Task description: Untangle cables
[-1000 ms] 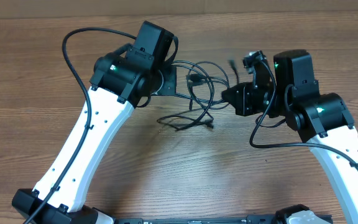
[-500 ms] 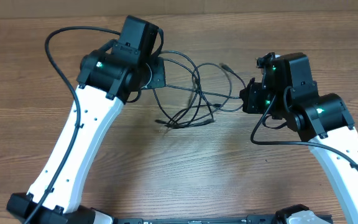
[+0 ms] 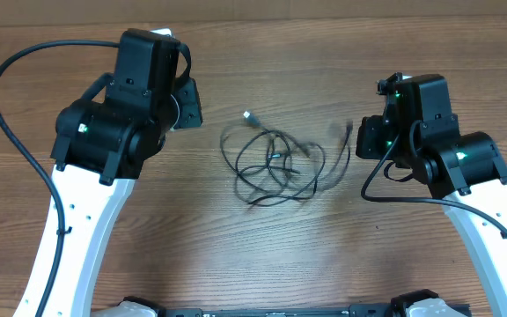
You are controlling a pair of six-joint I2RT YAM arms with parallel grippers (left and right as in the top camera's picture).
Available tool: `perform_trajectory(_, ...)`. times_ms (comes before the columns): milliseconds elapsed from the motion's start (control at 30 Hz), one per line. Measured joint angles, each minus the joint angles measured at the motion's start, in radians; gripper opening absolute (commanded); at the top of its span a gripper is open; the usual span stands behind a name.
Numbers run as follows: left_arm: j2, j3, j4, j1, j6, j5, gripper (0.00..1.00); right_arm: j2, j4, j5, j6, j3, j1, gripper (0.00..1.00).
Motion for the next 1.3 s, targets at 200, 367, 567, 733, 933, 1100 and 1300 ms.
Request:
perform_trajectory(200, 0.008, 0.0, -0.039, -0.001, 0.012, 0.021, 0.55, 0.0, 0.035, -0.064, -0.045, 0.0, 0.001, 0.11)
perform_trajectory(367, 0.037, 0.0, -0.055, -0.001, 0.023, 0.118, 0.67, 0.0, 0.021, -0.058, -0.064, 0.0, 0.001, 0.31)
perform_trajectory(567, 0.152, 0.0, -0.087, -0.01, 0.116, 0.227, 0.68, 0.0, -0.087, -0.033, -0.048, 0.0, 0.001, 0.58)
perform_trajectory(733, 0.247, 0.0, -0.127, -0.017, 0.14, 0.219, 0.69, 0.002, -0.115, -0.13, -0.017, 0.0, 0.002, 0.59)
perform_trajectory(933, 0.286, 0.0, -0.209, -0.016, 0.117, 0.157, 0.68, 0.096, -0.115, -0.219, 0.005, 0.0, 0.026, 0.57)
perform_trajectory(1100, 0.285, 0.0, -0.357, -0.016, 0.089, 0.092, 0.69, 0.233, -0.126, -0.236, 0.055, 0.0, 0.048, 0.56)
perform_trajectory(1300, 0.275, 0.0, -0.478, -0.016, 0.037, 0.057, 0.68, 0.364, -0.104, -0.242, 0.149, -0.004, 0.048, 0.59)
